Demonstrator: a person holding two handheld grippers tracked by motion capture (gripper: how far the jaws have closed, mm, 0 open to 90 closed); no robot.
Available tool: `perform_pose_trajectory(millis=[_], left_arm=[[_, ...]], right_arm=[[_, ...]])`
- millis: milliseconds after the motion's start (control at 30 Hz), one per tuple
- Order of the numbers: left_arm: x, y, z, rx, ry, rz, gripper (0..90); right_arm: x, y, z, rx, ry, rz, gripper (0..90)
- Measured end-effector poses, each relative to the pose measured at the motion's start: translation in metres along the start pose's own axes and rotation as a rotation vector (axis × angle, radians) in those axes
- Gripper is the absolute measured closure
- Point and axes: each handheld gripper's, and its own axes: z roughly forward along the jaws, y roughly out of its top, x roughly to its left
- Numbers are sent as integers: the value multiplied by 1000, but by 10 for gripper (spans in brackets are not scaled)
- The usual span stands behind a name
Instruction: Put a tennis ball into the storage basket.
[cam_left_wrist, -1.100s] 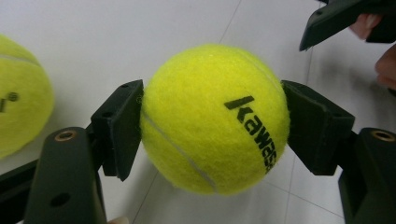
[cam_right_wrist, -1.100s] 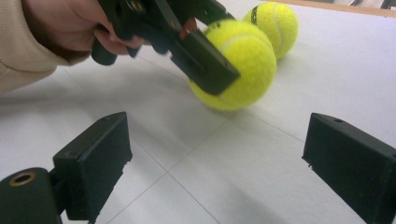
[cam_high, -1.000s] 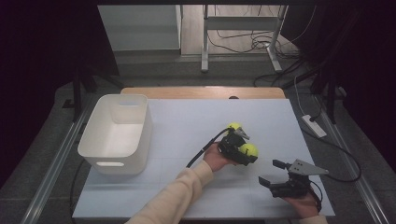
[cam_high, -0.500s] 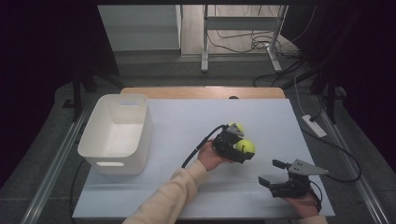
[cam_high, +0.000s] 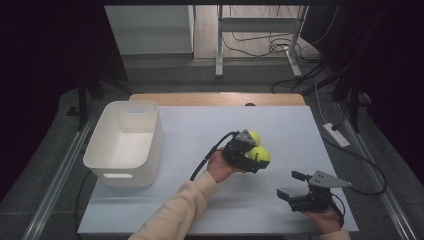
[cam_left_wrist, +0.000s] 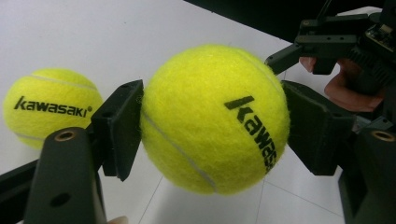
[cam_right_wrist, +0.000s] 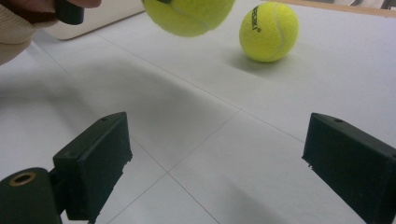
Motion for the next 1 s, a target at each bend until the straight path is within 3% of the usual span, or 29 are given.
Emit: perform_pose_trajectory(millis=[1000], left_arm=[[2,2,-33,-65,26,6,272]], right_arm=[[0,0,0,-4,-2,3,71]])
